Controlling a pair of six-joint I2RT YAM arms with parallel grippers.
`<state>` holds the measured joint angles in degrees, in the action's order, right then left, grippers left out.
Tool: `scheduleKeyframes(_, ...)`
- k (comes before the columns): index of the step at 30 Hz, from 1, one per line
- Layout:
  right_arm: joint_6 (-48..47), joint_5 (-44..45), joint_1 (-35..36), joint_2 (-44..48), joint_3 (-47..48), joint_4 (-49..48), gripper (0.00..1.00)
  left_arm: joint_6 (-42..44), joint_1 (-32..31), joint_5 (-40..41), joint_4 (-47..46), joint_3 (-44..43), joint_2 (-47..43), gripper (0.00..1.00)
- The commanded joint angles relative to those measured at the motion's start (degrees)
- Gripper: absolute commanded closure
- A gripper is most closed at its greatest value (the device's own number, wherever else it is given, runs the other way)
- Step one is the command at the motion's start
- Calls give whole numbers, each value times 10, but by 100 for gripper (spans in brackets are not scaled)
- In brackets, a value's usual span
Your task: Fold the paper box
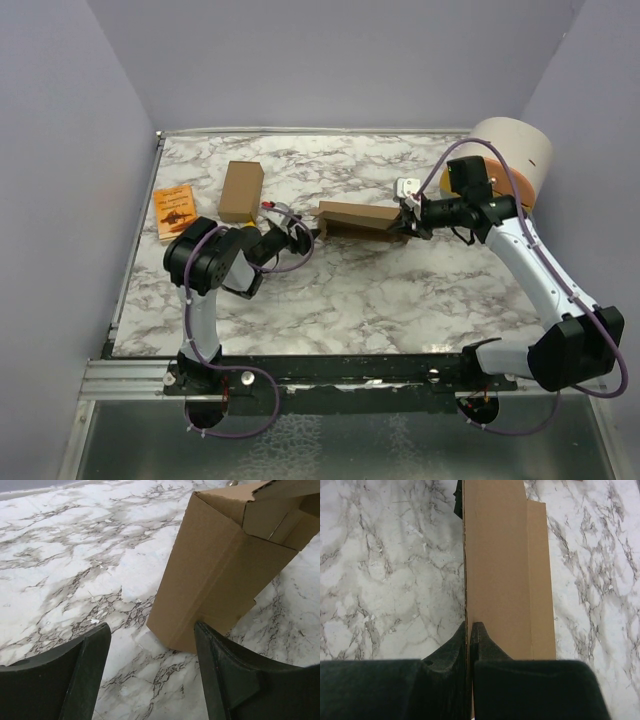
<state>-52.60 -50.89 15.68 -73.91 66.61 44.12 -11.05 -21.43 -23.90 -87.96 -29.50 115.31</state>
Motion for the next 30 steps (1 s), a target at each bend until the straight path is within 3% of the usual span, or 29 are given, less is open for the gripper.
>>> scheduleKeyframes(1,27,-26,1,-18,8,6,99,35,-13,40,-141,-3,-1,29)
scheduleKeyframes(17,109,8,2,-67,87,-1,99,101,-17,31,-142,-26,0,28)
scheduleKeyframes(30,193,77,1,-171,242,63,99,65,20,-34,-142,-50,7,29)
